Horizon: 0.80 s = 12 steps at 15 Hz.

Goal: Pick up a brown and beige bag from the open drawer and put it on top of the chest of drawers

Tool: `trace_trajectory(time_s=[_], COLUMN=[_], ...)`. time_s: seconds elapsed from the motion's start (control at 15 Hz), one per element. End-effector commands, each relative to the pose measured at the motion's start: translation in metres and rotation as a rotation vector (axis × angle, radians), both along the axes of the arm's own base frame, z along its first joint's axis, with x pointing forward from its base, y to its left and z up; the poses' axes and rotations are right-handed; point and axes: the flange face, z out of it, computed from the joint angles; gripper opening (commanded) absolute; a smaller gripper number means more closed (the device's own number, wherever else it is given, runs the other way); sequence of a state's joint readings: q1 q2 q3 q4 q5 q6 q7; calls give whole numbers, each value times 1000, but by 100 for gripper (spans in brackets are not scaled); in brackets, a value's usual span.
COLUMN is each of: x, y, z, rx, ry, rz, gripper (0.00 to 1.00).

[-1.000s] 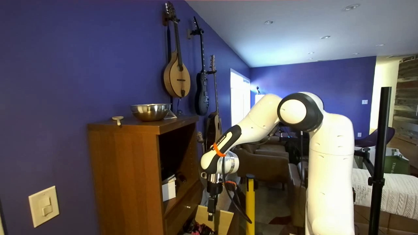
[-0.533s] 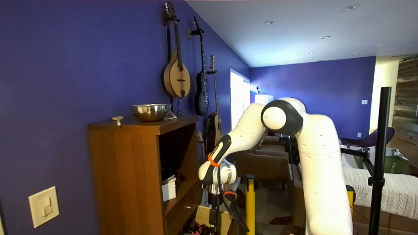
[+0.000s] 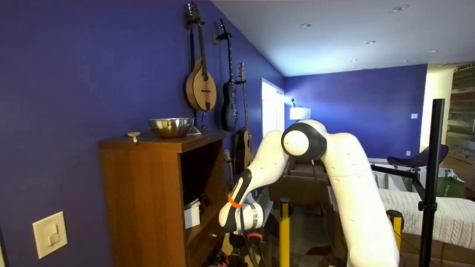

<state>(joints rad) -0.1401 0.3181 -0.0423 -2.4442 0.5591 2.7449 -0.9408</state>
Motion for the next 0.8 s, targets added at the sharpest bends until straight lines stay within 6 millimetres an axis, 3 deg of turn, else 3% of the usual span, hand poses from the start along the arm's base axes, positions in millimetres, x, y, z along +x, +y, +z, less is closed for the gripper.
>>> trace_trajectory(time_s=[0.0, 0.4, 0.73], x=[18, 37, 36], y=[-5, -22, -31], z=[-28, -47, -67], rx=[-58, -20, 120], ry=[-62, -32, 139], rz=[-26, -52, -64], gripper=[100, 100, 99])
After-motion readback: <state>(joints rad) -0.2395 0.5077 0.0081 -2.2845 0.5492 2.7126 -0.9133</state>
